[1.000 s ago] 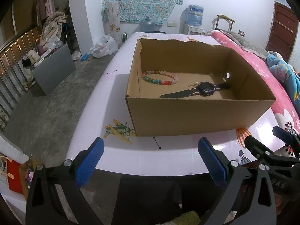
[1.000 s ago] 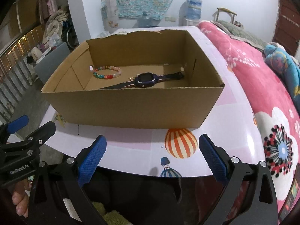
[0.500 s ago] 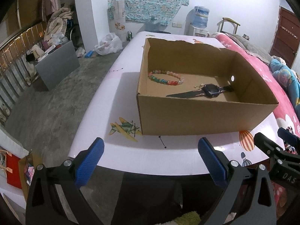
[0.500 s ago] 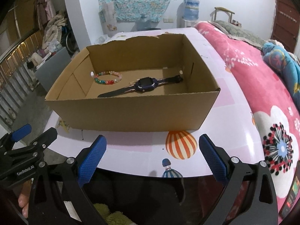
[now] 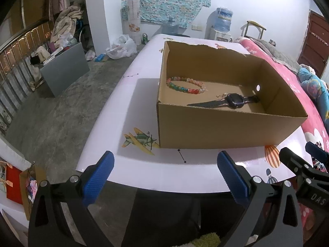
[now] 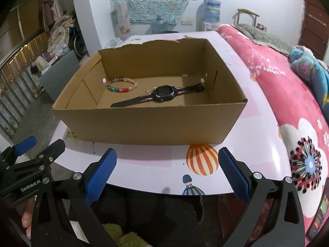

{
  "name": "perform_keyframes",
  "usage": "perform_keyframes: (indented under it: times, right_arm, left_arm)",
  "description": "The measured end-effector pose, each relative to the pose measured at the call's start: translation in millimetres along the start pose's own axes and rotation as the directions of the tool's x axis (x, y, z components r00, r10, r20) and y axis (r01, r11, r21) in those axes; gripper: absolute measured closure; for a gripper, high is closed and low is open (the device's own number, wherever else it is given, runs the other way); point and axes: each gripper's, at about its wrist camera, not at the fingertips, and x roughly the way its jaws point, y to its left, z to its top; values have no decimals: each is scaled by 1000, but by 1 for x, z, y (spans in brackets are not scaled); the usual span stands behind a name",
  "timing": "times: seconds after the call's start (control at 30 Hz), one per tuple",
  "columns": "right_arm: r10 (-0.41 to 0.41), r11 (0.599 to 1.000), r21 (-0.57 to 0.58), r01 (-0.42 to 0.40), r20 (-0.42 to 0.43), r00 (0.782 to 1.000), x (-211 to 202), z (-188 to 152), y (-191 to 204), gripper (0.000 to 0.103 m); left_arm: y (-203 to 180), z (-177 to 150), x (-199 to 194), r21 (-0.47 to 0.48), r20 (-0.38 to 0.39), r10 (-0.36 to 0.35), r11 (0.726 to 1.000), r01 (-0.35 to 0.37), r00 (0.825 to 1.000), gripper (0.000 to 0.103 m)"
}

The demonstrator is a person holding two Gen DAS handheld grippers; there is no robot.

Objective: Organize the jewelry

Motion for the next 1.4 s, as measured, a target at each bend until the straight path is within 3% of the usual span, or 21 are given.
perform_keyframes:
  times: [1.4]
  right_arm:
    - [9, 1000, 18, -9, 3, 1000, 0, 2, -2, 8]
  left_arm:
    - [0, -1, 0, -16, -10, 23, 1000, -23, 1000, 5]
